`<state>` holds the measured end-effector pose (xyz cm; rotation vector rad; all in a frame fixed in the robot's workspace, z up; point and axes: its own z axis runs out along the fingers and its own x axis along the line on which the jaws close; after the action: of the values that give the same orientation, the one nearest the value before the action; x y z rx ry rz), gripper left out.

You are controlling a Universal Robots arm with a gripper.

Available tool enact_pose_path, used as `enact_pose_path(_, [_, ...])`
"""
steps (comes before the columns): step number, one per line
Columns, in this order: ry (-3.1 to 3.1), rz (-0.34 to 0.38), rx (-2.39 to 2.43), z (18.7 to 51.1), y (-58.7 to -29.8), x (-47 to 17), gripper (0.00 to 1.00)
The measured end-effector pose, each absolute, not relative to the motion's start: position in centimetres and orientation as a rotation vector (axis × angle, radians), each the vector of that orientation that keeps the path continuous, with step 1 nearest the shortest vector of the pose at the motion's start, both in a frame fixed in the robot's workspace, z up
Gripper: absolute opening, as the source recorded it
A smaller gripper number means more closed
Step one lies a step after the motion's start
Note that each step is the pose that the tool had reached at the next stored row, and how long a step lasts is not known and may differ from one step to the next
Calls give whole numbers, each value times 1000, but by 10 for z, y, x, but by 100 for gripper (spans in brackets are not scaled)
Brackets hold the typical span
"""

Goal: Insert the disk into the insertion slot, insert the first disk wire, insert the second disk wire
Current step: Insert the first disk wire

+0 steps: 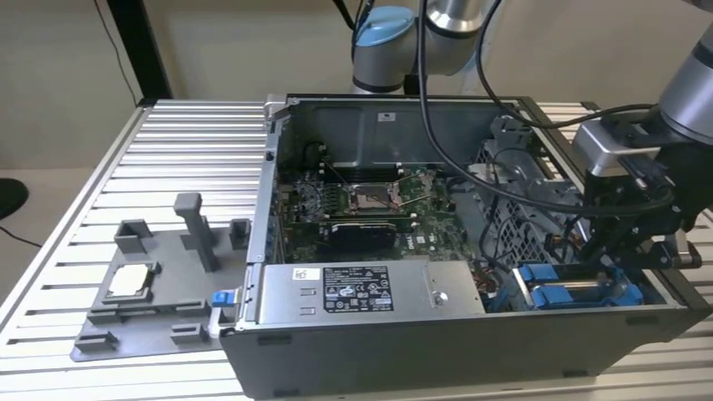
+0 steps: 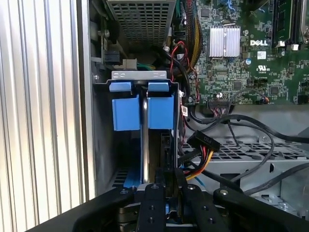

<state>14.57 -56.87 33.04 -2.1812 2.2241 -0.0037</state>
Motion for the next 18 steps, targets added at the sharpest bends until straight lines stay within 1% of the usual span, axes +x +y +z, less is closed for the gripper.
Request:
enact_pose_path(4, [2223, -4, -2182, 330, -569, 146, 0])
enact_pose_path(5, [2223, -3, -2182, 330, -569, 146, 100])
enact_pose_path(9, [2226, 2, -2181, 335, -569, 146, 100])
enact_pose_path(18, [2230, 9, -2181, 362, -569, 147, 100])
